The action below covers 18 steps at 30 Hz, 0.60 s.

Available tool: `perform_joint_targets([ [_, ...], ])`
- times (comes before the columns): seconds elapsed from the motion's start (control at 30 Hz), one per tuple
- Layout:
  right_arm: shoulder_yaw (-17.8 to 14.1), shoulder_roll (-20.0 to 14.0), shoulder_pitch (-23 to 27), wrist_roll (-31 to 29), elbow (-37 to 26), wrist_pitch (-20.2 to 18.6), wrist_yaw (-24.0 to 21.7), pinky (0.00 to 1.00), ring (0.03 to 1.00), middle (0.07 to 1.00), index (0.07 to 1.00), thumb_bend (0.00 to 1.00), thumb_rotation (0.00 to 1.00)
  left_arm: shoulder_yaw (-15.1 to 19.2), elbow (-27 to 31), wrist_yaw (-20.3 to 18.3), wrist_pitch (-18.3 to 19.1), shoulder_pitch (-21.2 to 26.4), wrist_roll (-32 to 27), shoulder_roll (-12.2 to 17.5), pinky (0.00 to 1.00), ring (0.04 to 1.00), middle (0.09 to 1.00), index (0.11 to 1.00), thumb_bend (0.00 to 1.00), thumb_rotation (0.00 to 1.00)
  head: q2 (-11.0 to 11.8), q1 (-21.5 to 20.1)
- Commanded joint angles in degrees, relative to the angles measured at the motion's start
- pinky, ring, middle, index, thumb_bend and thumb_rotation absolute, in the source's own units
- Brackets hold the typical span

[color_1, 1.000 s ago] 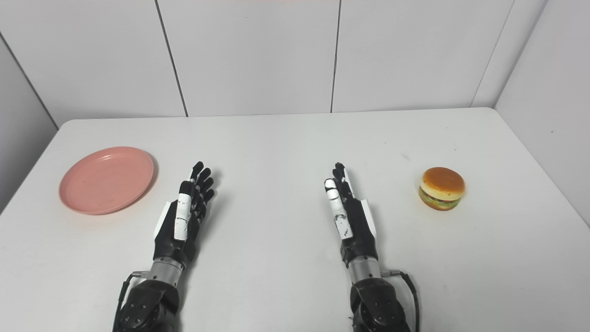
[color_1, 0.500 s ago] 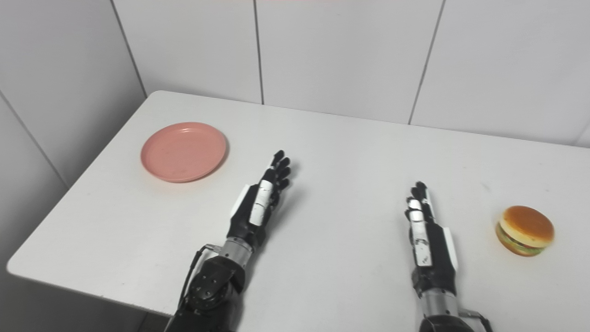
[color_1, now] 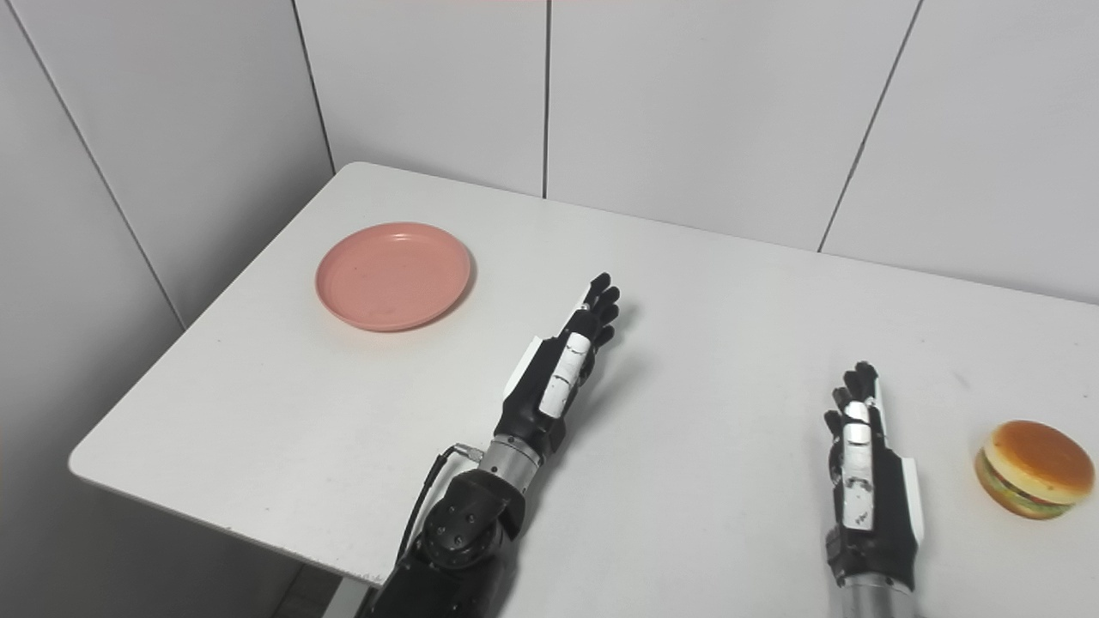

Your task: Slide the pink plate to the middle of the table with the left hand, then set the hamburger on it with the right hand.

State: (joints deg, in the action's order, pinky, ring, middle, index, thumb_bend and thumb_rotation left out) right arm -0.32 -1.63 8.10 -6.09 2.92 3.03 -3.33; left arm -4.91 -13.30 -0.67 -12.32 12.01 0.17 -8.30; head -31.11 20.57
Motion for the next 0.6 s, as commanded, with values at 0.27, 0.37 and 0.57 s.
perform_joint_targets([
  [0.27, -0.1, 0.2, 0.3, -0.7, -0.4, 2.5, -0.9, 1.0, 1.0, 1.0, 1.0, 0.44, 0.96, -0.3, -0.1, -1.5, -0.5, -1.1, -1.1, 0.5, 1.0, 1.0, 1.0, 1.0, 0.73, 1.0, 0.1, -0.4],
  [0.37, -0.2, 0.3, 0.2, -1.5, -0.9, 1.5, -1.1, 1.0, 1.0, 1.0, 1.0, 0.46, 0.95, -0.2, 2.9, -2.2, 1.6, -1.6, -2.8, 0.0, 1.0, 1.0, 1.0, 1.0, 0.73, 1.0, 0.1, -0.5],
  [0.57, 0.2, 0.0, 0.1, -0.9, -1.8, 0.9, -1.1, 1.0, 1.0, 1.0, 1.0, 0.45, 0.96, -0.3, 9.4, -2.8, 5.0, -1.8, -4.1, 0.3, 1.0, 1.0, 1.0, 1.0, 0.8, 1.0, -0.1, -0.5],
])
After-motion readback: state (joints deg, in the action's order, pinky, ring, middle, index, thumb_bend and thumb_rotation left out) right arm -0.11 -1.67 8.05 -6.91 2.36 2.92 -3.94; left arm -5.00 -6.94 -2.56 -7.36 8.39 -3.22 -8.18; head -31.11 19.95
